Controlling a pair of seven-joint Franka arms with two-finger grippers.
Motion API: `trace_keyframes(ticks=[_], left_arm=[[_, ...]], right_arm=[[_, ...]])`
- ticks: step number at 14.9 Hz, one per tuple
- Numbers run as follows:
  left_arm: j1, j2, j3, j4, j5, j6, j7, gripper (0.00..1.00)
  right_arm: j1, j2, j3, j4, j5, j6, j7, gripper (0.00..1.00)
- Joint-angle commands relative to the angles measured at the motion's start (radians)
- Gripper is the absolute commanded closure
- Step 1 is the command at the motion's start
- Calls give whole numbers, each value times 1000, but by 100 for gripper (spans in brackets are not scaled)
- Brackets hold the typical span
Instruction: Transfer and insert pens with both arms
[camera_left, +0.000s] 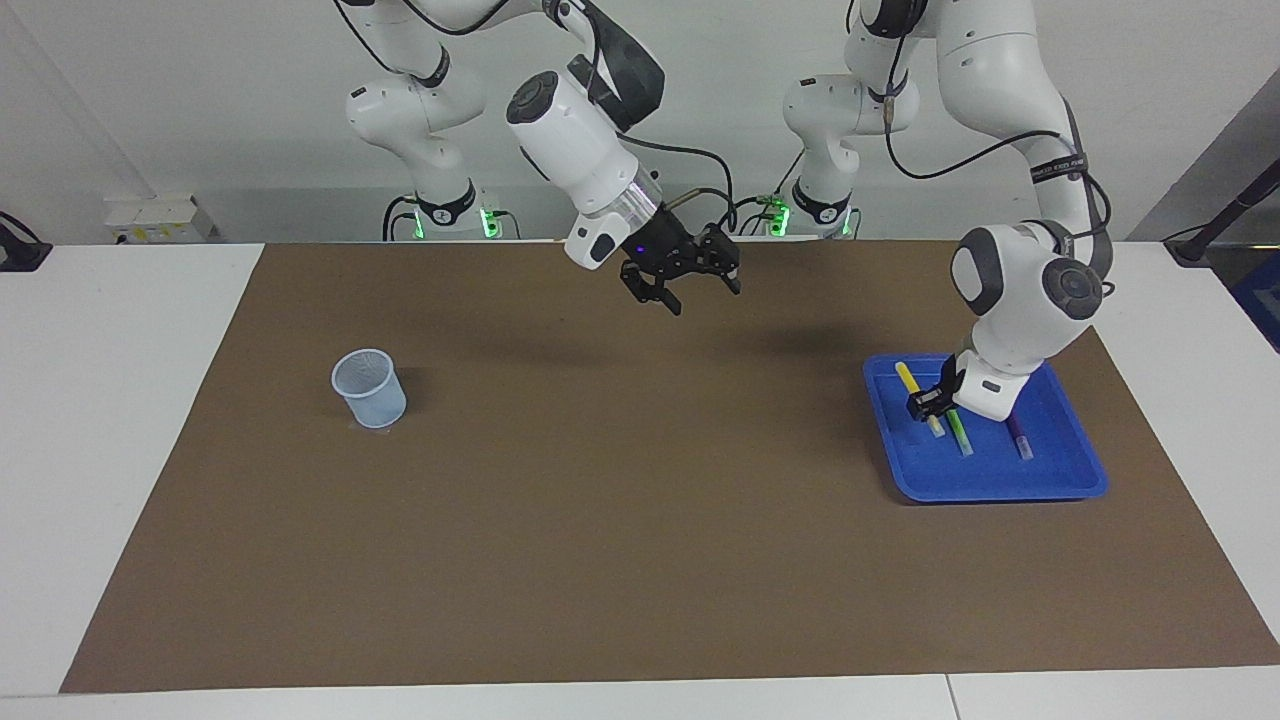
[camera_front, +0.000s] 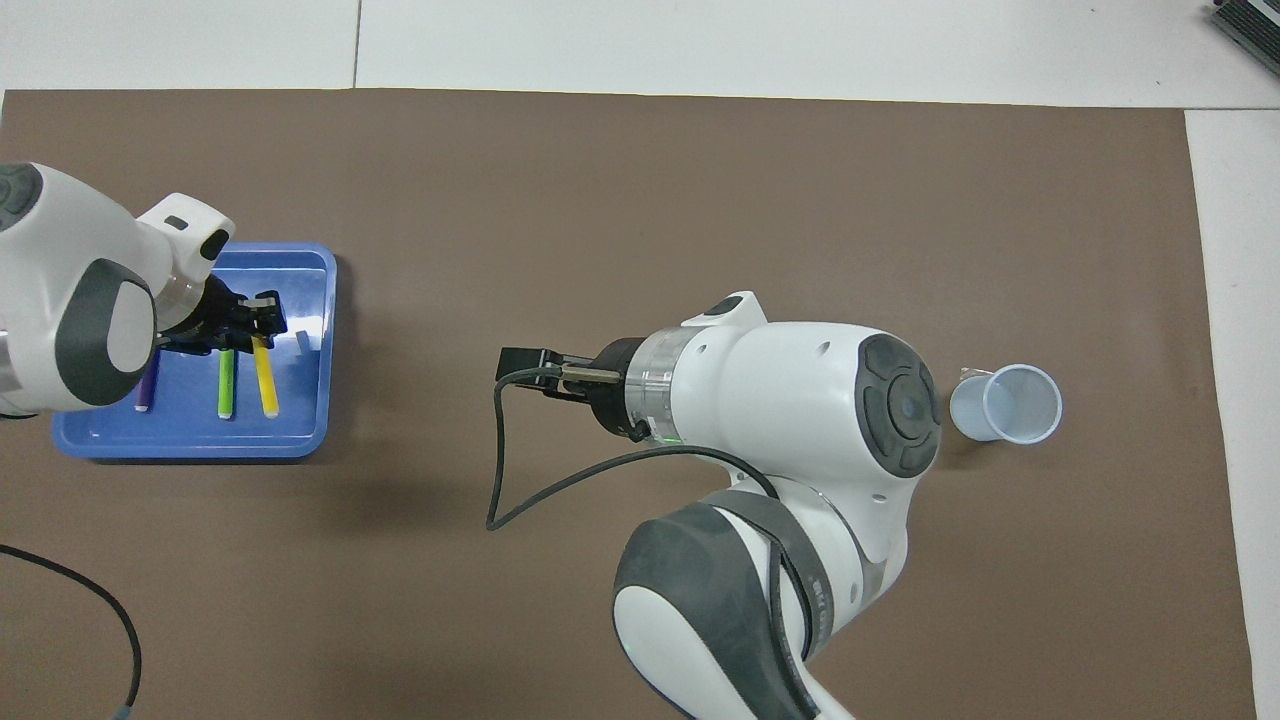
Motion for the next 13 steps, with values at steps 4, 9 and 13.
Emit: trace_keyframes(ticks=[4,9,13], left_arm=[[-8,-122,-20,55,-203,-170,-394,100],[-8,-173,-108,43,-283,-207,-802,100],[1,-199,-117,8,-430,-243,-893,100]], right_arm=[[0,-8,1,-11,38,25,-18,0],[38,1,1,-11,105,119,46,0],[70,1,0,-5,116,131,62,0]])
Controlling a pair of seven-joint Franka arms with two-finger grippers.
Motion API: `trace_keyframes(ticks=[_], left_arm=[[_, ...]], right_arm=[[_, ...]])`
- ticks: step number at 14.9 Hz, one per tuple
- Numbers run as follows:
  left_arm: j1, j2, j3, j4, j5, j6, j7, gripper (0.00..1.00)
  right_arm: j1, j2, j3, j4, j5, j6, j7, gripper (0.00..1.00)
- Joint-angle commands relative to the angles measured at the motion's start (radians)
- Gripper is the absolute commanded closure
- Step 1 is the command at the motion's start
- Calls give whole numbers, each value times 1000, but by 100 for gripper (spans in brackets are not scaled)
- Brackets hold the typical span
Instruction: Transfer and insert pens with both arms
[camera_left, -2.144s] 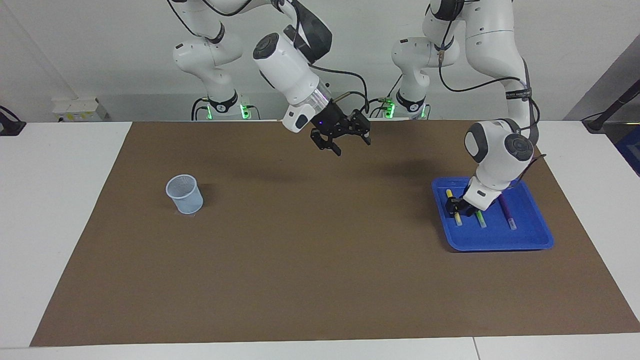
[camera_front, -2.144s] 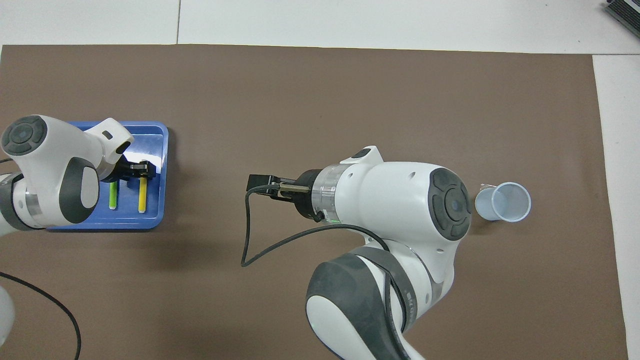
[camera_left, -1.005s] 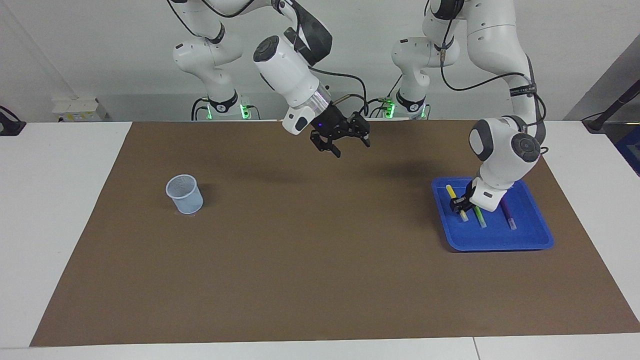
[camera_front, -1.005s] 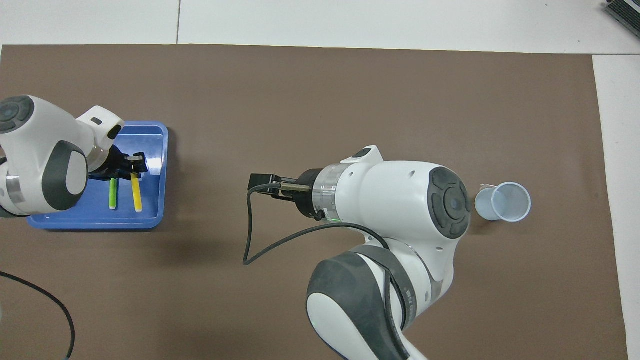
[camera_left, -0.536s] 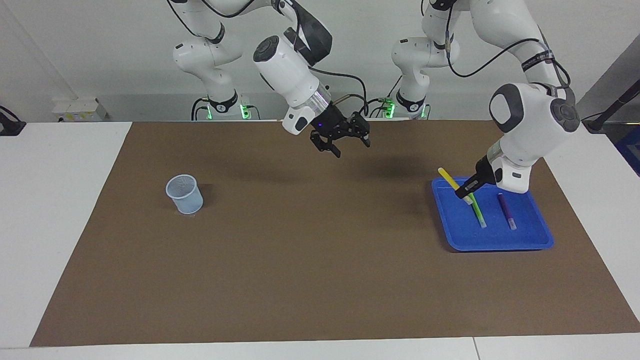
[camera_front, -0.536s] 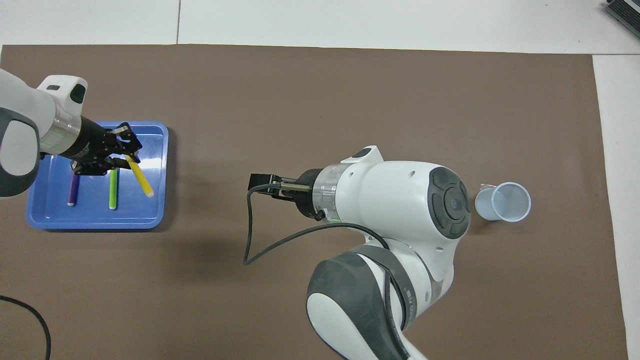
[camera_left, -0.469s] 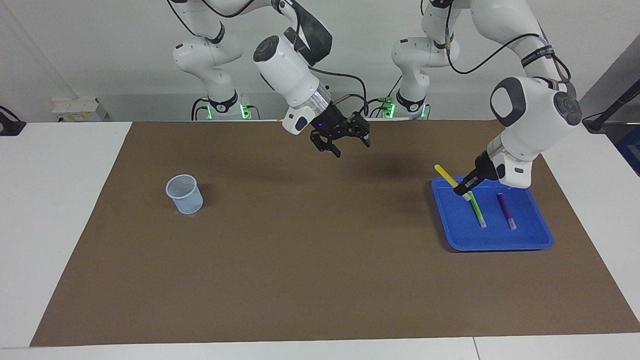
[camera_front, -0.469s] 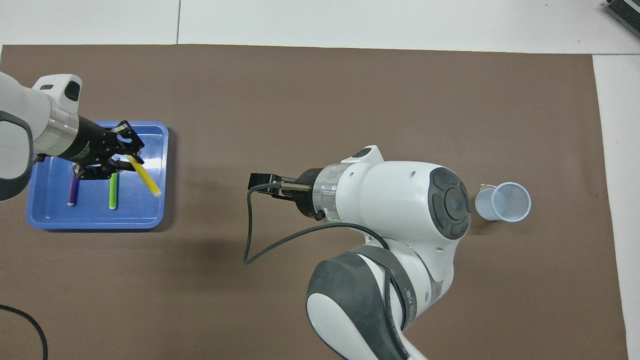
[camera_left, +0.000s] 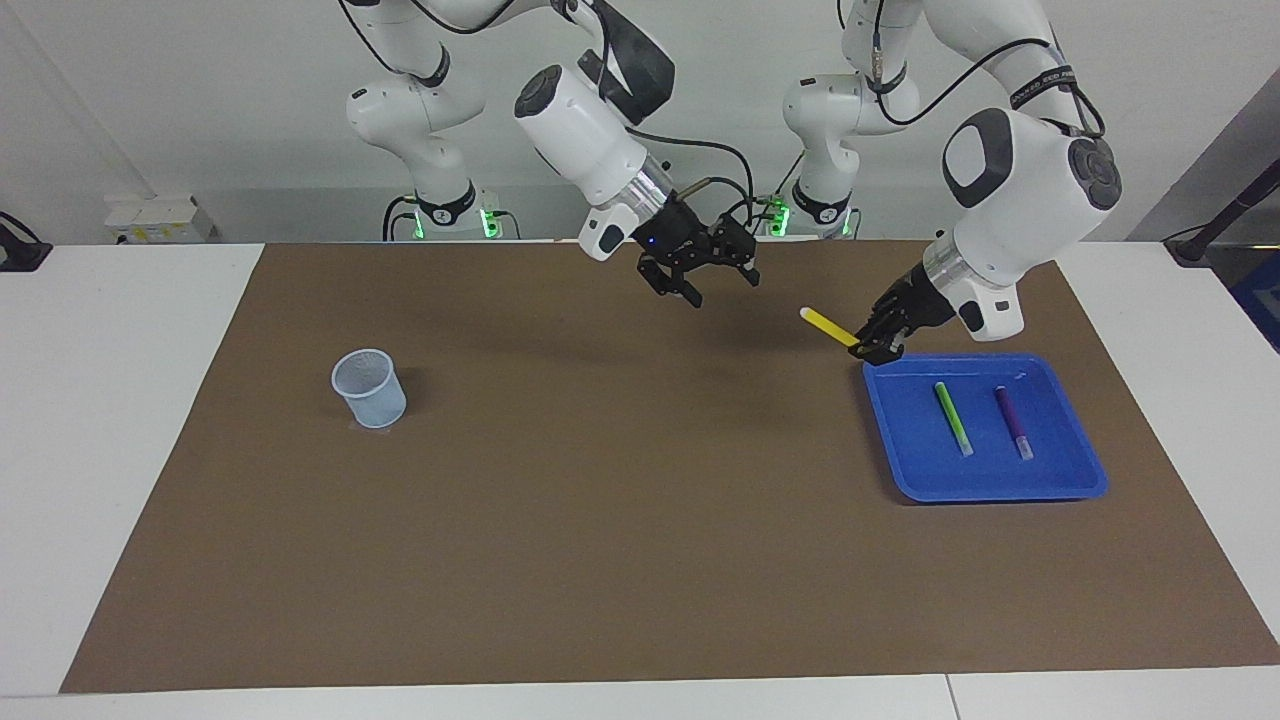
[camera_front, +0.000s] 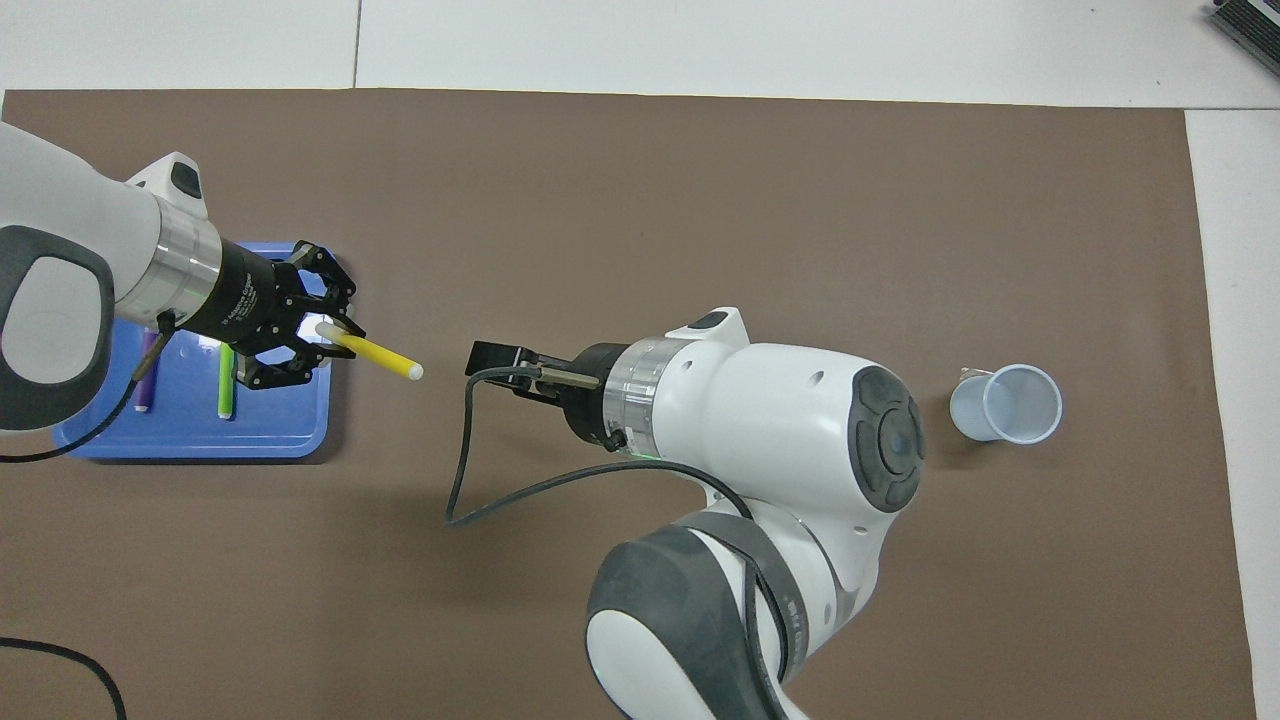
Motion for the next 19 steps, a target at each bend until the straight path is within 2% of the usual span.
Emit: trace_keyframes(ticks=[1,5,7,10,13,19], left_arm=[[14,-44,9,-55,-103,-43,-34,100],[18,-64,10,-89,-201,-33,-95,100],[31,-69,12,-97,-240,-37,-116,100],[33,-80,10,-115,-270,-48,-132,100],[33,-92,10,-140,-284,-50,-135,100],[28,-106,10,-157,-292,-59,-150,100]], right_arm=[[29,2,1,-2,34,45,32,0],[87,2,-1,-4,43,101,109,0],[105,11,-1,-4,42,148,129,7],[108,23,-1,-1,42,153,111,24],[99,34,-1,11,42,153,105,36],[98,57,-1,53,42,180,108,36]])
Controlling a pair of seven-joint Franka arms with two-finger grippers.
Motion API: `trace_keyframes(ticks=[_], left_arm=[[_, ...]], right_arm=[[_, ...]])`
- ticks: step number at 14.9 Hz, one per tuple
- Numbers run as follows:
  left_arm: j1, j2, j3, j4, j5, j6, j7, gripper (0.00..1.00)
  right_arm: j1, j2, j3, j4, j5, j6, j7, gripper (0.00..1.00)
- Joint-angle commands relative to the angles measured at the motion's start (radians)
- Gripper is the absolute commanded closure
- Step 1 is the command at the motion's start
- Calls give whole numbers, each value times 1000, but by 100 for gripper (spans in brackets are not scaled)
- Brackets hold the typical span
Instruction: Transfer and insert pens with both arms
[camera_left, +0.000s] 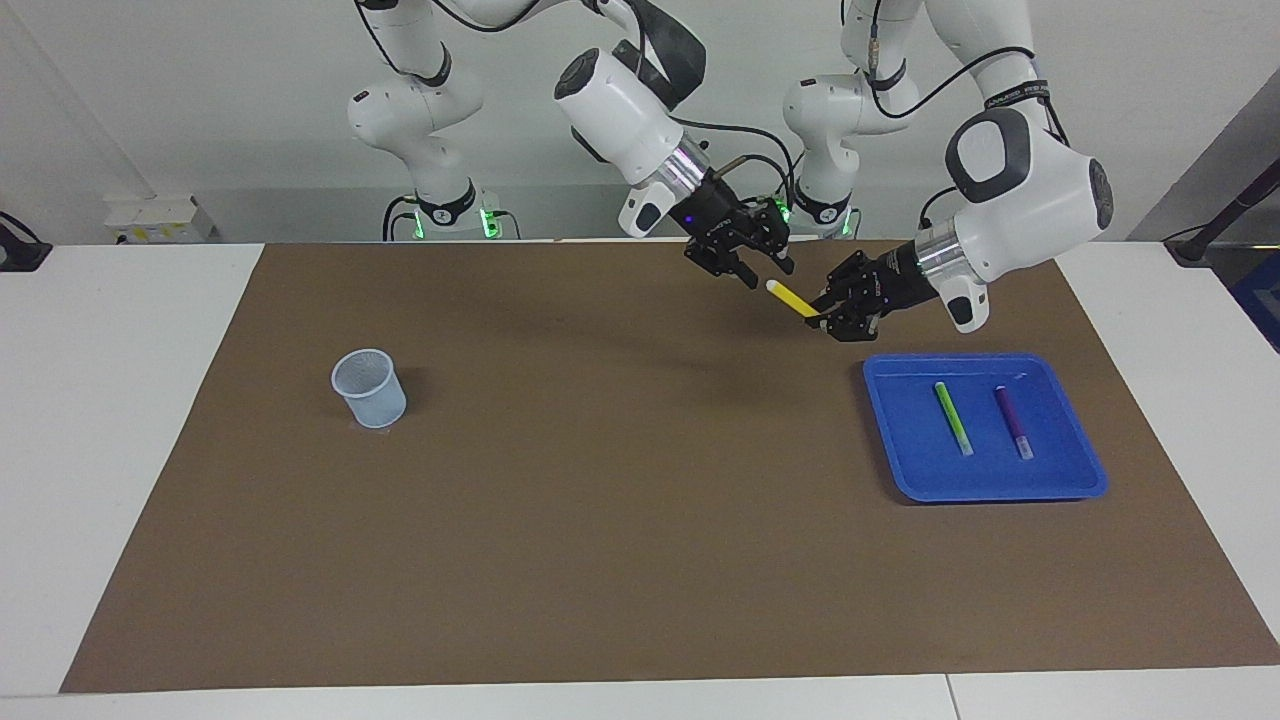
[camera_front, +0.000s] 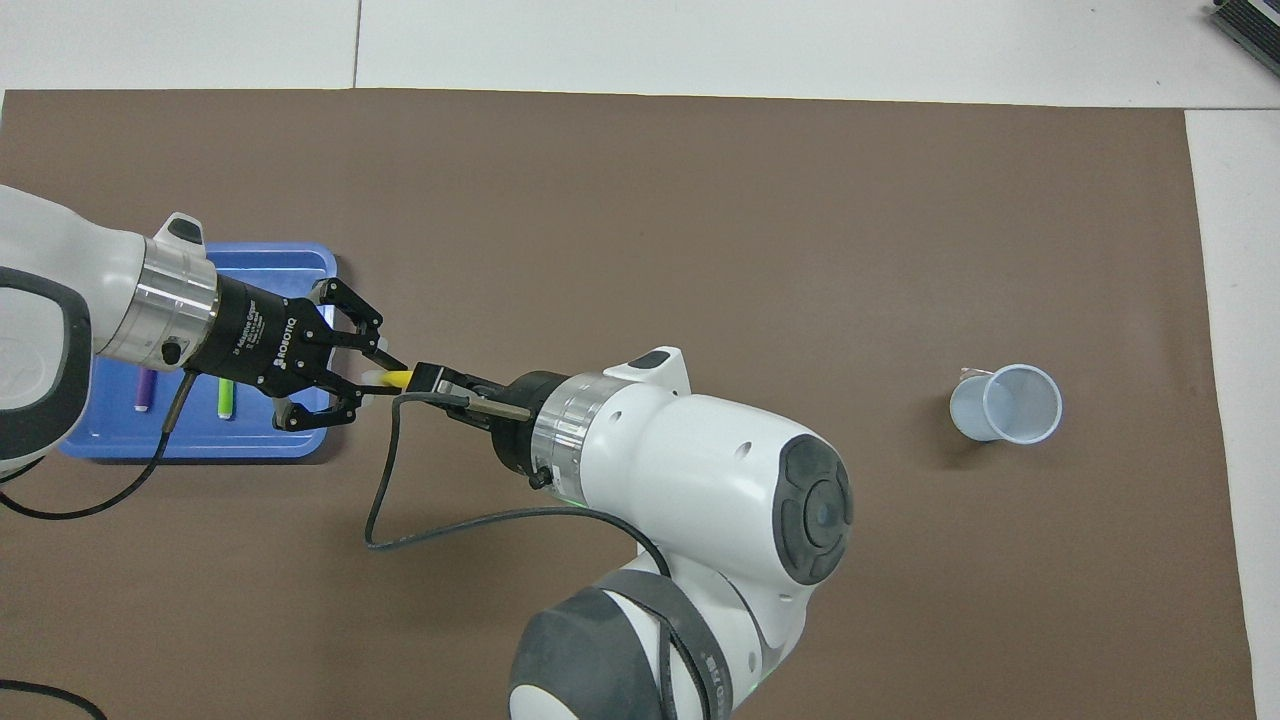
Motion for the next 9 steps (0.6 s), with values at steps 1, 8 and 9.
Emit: trace_keyframes(ticks=[1,8,9], left_arm=[[1,-39,1,-36,-19,-11,-27,100],[-8,-53,1,-50,-31,-6,-43,100],[-7,-53,1,-50,-31,-8,-43,100]], right_arm=[[3,46,10,24,25,77,-19,37],[13,65,10,23,24,110,-13,37],[13,65,10,23,24,110,-13,37]])
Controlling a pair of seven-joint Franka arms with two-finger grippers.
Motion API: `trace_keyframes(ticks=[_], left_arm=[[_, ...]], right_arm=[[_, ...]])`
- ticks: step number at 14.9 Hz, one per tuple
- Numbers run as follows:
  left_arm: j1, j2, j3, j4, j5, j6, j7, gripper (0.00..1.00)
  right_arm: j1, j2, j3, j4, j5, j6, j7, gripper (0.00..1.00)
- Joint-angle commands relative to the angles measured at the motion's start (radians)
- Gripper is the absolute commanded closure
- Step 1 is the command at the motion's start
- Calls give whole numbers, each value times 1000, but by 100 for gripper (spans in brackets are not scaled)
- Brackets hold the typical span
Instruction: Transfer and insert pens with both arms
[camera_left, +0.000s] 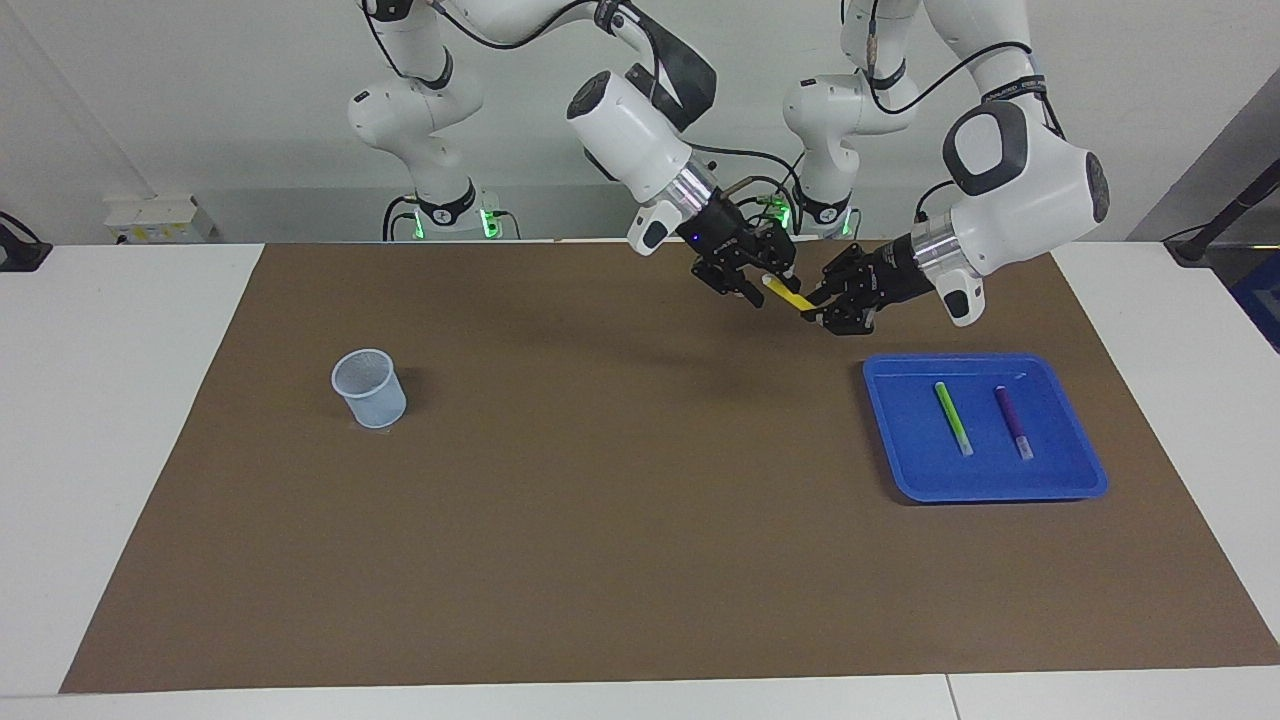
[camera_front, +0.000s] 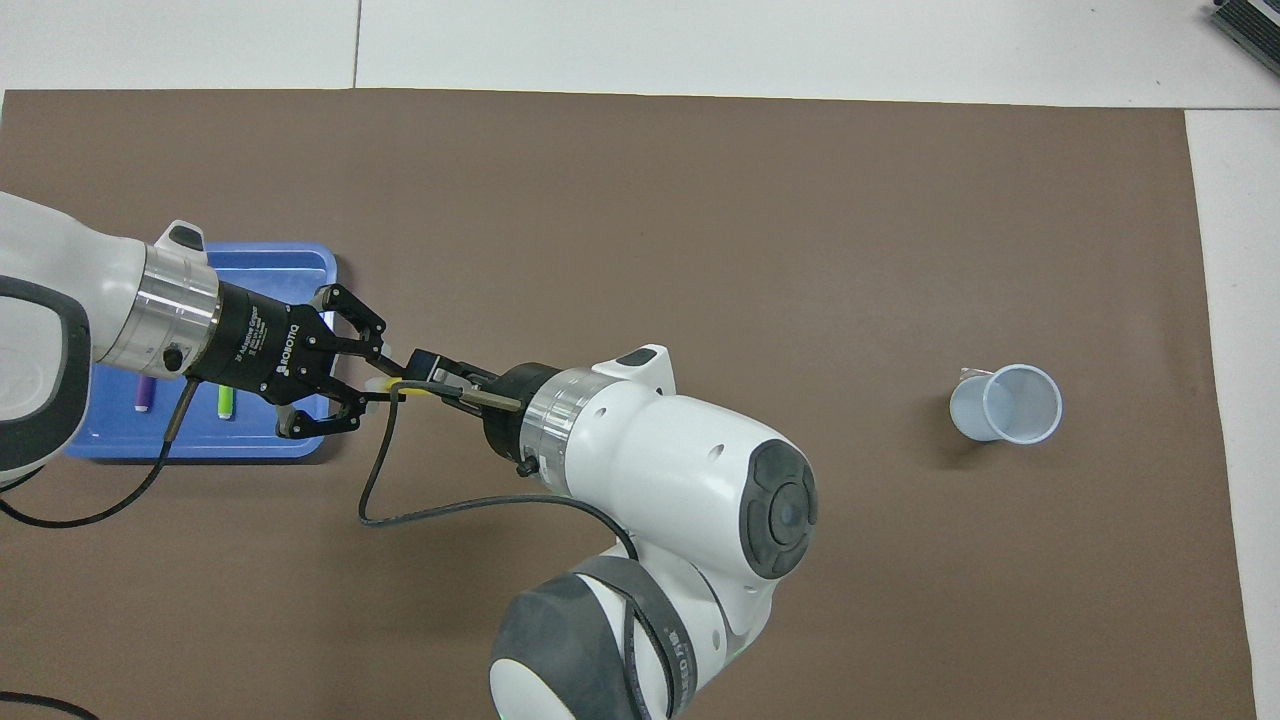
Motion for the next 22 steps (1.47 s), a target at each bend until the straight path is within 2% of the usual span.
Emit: trace_keyframes(ticks=[1,4,9,10,11,12,20,22], left_arm=[[-6,-37,6,-36,-21,-3,-15,100],[-7,-40,6,-36,-27,-3,-20,100],[-7,-42,6,-36,-28,-3,-22,100],[-7,-42,6,-36,-30,-3,-23,100],[-7,-42,6,-36,-30,-3,-23,100],[-7,-42,6,-36,-30,-5,-23,100],[-7,-48,6,-36,-30,-5,-23,100],[-7,-50,6,-36,-30,-6,-23,100]], right_arm=[[-1,8,4,16,24,11,-11,38],[0,8,5,16,25,13,-5,46],[26,8,5,14,25,13,-2,47],[26,8,5,14,25,11,-5,50],[25,8,5,14,25,11,-8,57],[22,9,5,14,25,10,-8,59],[13,11,4,19,22,13,-19,59],[16,11,4,16,24,14,-19,73]])
